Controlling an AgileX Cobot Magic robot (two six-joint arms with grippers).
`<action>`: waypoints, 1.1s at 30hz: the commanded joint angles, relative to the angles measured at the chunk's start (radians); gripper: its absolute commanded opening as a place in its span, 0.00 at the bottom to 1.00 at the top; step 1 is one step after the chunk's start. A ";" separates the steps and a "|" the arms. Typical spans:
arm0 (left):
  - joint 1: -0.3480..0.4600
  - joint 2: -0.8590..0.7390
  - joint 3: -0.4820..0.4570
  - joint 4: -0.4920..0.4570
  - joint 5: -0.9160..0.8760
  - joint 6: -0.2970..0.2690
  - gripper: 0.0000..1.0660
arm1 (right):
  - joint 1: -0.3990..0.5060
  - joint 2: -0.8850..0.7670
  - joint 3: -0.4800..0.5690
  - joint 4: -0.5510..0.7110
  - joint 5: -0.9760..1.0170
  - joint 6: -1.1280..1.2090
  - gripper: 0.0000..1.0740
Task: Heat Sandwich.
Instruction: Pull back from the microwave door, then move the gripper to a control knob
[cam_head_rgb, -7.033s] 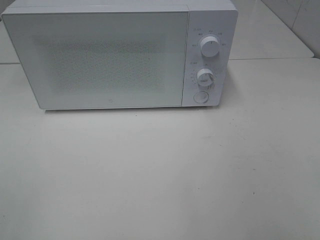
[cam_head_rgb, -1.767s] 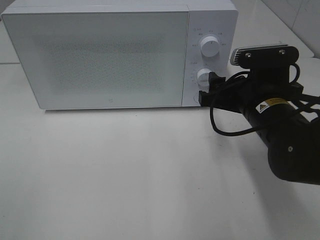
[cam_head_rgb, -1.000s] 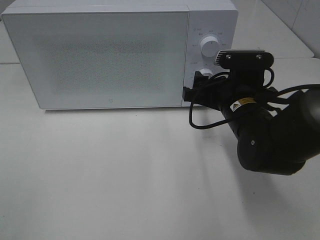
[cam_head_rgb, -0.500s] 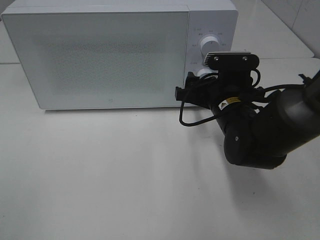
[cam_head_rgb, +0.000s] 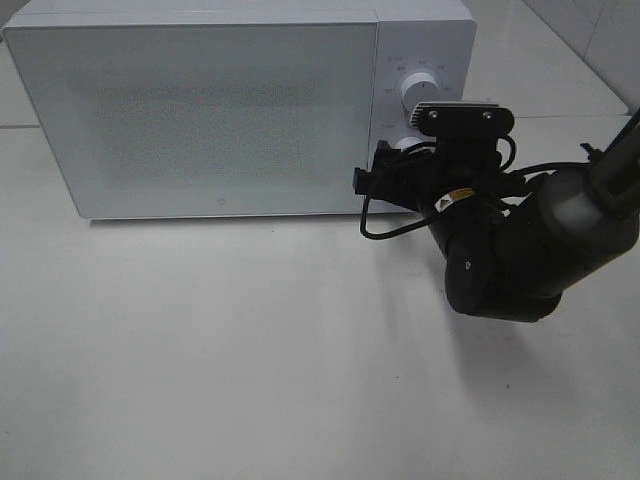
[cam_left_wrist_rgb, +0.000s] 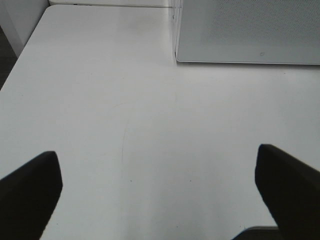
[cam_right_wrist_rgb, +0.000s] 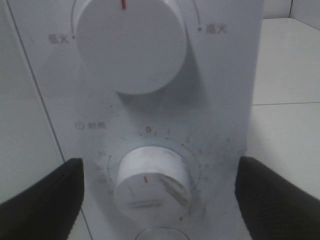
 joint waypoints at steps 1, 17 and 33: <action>0.003 -0.017 0.001 -0.001 -0.010 0.001 0.92 | -0.005 -0.001 -0.012 -0.018 -0.007 0.010 0.70; 0.003 -0.017 0.001 -0.001 -0.010 0.001 0.92 | -0.006 0.000 -0.012 -0.016 0.018 0.009 0.48; 0.003 -0.017 0.001 -0.001 -0.010 0.001 0.92 | -0.006 0.000 -0.012 -0.016 0.014 0.009 0.15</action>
